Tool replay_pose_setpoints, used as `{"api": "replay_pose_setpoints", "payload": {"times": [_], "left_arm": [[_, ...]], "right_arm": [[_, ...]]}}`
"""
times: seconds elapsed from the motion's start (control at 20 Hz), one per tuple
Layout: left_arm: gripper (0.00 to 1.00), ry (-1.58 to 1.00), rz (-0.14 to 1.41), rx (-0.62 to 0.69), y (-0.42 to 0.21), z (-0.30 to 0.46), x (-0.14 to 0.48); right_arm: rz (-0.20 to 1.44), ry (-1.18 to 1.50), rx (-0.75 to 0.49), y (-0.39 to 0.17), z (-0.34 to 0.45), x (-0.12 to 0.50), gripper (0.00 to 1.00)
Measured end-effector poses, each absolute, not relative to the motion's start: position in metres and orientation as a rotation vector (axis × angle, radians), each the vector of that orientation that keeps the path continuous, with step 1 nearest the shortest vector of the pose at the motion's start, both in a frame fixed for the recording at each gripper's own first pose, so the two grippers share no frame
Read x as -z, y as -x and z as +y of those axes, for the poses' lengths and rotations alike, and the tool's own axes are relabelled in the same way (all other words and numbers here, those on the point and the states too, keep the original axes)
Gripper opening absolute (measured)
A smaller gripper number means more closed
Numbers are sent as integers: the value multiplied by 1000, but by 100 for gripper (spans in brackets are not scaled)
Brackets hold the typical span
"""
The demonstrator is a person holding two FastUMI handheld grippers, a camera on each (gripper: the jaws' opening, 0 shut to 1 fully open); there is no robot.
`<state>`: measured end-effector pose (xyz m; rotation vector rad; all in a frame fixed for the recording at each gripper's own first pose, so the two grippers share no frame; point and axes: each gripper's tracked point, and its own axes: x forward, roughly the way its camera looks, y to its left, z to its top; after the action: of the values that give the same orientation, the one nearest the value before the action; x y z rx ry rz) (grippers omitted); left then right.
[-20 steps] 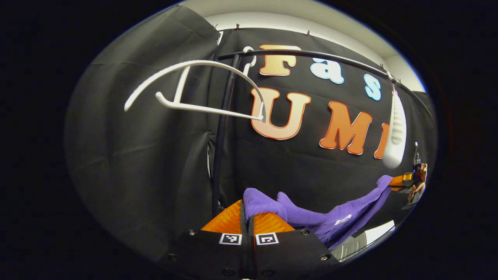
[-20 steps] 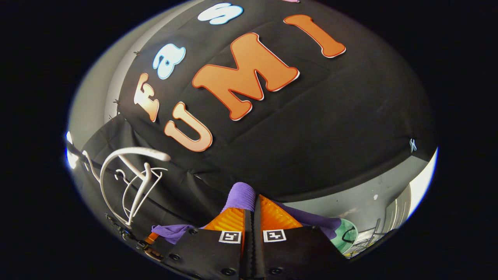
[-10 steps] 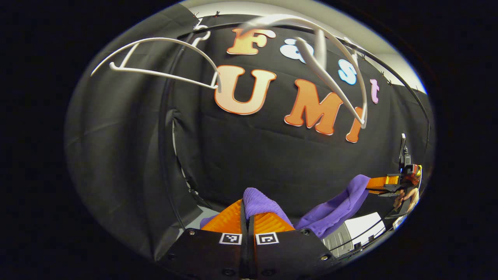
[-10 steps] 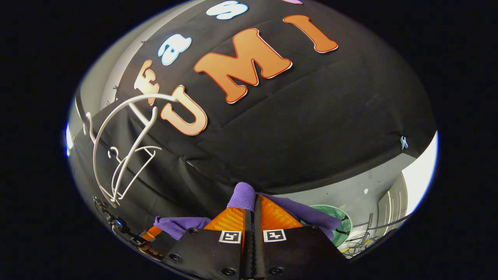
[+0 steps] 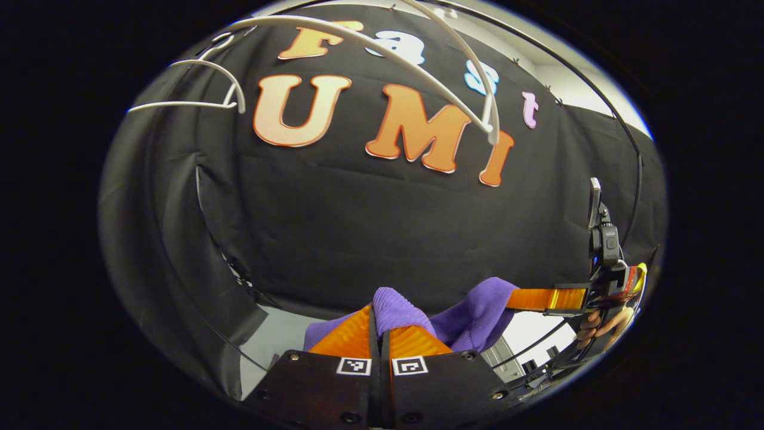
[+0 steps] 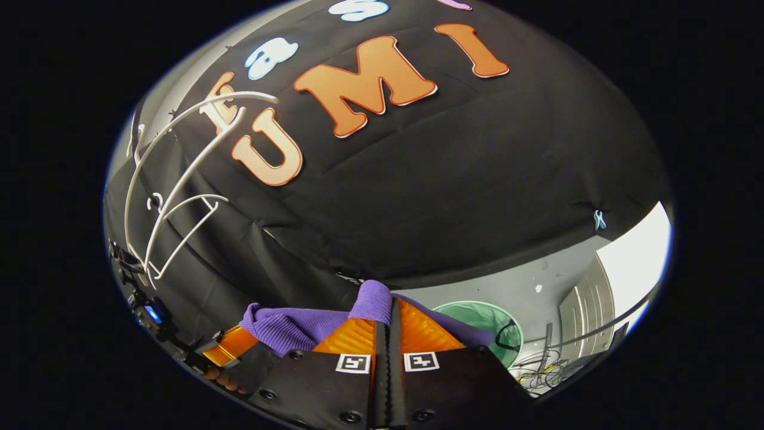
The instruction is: Grasp the clothes on the hanger with both hands and then place them into the laundry hamper below.
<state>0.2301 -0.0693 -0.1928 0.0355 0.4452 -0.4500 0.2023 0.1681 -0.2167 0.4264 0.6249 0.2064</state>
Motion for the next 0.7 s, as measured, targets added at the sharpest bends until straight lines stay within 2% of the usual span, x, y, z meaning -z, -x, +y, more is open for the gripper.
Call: {"api": "replay_pose_setpoints", "payload": {"times": [0.4, 0.7], "left_arm": [[0, -117, 663, 502, -227, -106, 296], [0, -198, 843, 448, -218, -92, 371]], "right_arm": [[752, -361, -48, -190, 135, 309, 7], [858, -295, 42, -185, 116, 383, 7]]}}
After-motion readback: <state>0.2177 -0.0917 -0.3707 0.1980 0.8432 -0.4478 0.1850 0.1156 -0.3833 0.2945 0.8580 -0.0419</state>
